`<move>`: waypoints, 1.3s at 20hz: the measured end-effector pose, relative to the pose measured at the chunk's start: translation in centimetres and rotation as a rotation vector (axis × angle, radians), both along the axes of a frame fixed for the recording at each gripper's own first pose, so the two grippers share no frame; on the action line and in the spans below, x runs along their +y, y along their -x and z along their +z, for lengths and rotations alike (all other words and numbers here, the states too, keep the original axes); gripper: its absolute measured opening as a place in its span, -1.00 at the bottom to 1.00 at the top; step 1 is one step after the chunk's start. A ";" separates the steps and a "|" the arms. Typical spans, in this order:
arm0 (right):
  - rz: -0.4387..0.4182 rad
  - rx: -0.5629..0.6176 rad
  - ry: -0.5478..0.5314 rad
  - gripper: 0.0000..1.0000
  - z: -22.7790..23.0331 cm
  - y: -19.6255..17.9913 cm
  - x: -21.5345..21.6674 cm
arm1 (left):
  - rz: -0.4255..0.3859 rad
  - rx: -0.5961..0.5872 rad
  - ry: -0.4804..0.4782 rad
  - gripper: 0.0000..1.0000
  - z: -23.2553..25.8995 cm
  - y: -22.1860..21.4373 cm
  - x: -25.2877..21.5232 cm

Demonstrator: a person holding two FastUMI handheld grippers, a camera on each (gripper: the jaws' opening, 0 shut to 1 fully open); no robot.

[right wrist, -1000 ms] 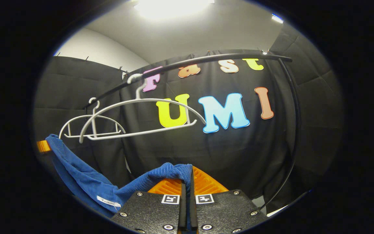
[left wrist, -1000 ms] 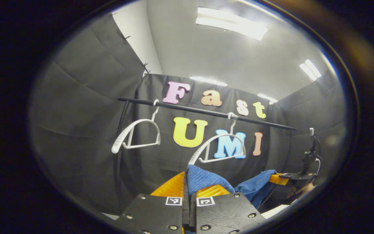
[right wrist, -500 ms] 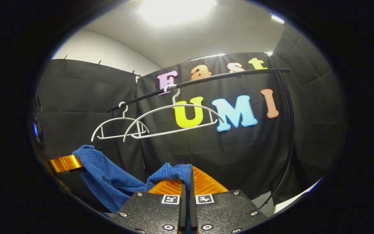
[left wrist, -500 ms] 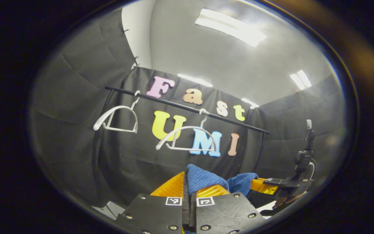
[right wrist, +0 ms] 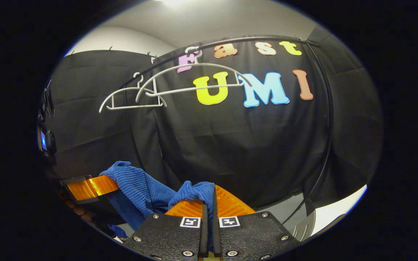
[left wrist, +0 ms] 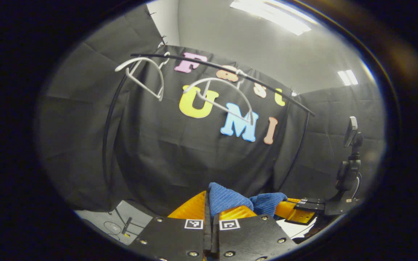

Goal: Grasp the clothes on the hanger with both hands and then place them into the laundry hamper below.

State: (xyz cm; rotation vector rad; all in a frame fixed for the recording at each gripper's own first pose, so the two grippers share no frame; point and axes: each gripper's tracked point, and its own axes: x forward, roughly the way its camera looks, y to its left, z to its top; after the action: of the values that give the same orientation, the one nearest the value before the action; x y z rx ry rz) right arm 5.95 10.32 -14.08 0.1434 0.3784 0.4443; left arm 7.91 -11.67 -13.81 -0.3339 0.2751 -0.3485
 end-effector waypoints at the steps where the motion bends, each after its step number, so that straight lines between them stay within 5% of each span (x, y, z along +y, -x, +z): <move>1: 0.001 0.029 0.017 -0.91 -1.6 0.2 0.0 | -0.002 0.030 -0.014 -0.98 -1.7 -0.2 -0.2; 13: 0.057 0.253 0.202 -0.89 -13.7 3.3 -0.5 | -0.035 0.314 -0.216 -0.96 -15.4 2.5 -2.0; 17: 0.068 0.313 0.254 -0.75 -16.2 4.8 -0.9 | -0.020 0.437 -0.260 -0.77 -20.4 4.4 -0.8; 20: 0.069 0.349 0.285 -0.54 -17.7 6.2 -1.3 | -0.001 0.492 -0.278 -0.14 -22.6 6.1 0.6; 24: 0.067 0.382 0.296 0.25 -18.5 7.6 -1.4 | 0.020 0.505 -0.262 0.75 -22.8 6.9 1.4; 25: 0.067 0.380 0.282 0.61 -18.4 7.7 -1.0 | 0.022 0.500 -0.261 0.84 -22.6 6.8 1.6; 26: 0.068 0.374 0.275 0.76 -18.1 7.7 -0.7 | 0.021 0.495 -0.264 0.93 -22.3 6.9 1.6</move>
State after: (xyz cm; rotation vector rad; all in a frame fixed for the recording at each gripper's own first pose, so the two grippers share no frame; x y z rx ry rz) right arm -1.72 9.65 -32.22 -0.0564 0.8090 0.4280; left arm 0.96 -10.08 -36.16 -0.1579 0.7945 -0.2003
